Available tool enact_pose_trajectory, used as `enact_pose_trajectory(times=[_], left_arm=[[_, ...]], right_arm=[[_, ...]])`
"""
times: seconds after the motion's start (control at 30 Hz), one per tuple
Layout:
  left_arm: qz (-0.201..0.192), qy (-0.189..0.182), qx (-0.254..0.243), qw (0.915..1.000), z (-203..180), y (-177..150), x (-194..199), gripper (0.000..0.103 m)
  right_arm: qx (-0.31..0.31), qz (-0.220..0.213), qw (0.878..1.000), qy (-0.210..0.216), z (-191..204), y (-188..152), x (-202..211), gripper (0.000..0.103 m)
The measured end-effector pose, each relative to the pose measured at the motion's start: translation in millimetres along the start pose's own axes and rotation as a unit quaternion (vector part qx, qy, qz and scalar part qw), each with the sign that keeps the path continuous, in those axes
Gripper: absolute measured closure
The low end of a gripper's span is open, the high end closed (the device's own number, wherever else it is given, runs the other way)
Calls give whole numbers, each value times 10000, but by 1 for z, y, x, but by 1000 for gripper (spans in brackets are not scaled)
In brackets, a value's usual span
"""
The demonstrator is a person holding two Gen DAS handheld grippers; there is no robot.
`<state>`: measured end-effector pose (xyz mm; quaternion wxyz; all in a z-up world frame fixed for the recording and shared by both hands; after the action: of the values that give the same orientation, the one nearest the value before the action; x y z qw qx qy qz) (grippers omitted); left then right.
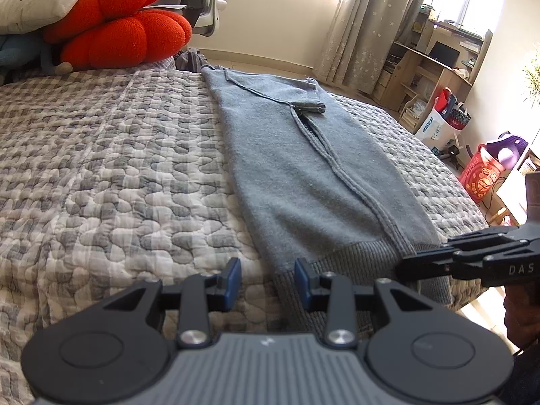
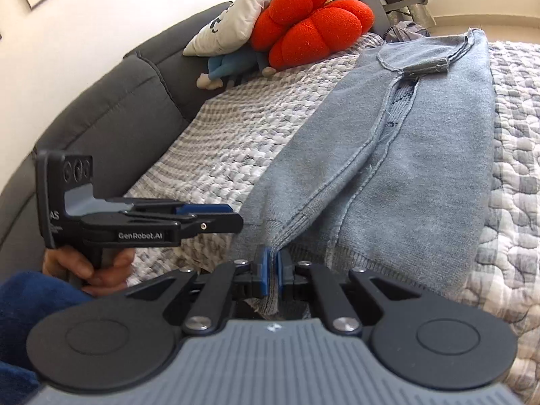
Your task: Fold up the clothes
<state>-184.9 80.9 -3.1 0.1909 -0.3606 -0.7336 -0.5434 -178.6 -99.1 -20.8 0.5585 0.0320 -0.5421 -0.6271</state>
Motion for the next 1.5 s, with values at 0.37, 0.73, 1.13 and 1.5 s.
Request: enact_pose_trajectory(times=[0.37, 0.73, 1.13, 1.5], left_arm=[[421, -221, -99, 9988, -10, -21, 2, 67], [483, -512, 201, 9973, -10, -29, -14, 97], [292, -829, 537, 9947, 17, -31, 4, 97], [234, -686, 326, 9968, 25, -30, 17, 95]], right_arm=[[-744, 51, 9950, 668, -13, -10, -3, 93], [-508, -53, 9970, 587, -5, -12, -5, 93], [-295, 222, 9956, 865, 2, -18, -18, 93], [-13, -319, 9985, 445, -5, -12, 30, 83]])
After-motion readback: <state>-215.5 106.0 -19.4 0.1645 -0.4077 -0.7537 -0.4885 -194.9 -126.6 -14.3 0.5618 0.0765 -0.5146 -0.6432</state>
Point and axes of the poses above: each gripper's, at about its wrist camera, not at the fingertips, and x roughly against the way its jaws point, z to its left, y to its top, the point moved 5 cm from there along -x, roughly the way its jaws point, and after that the axes turned 8 degrees about x, right-handed, at the moved point
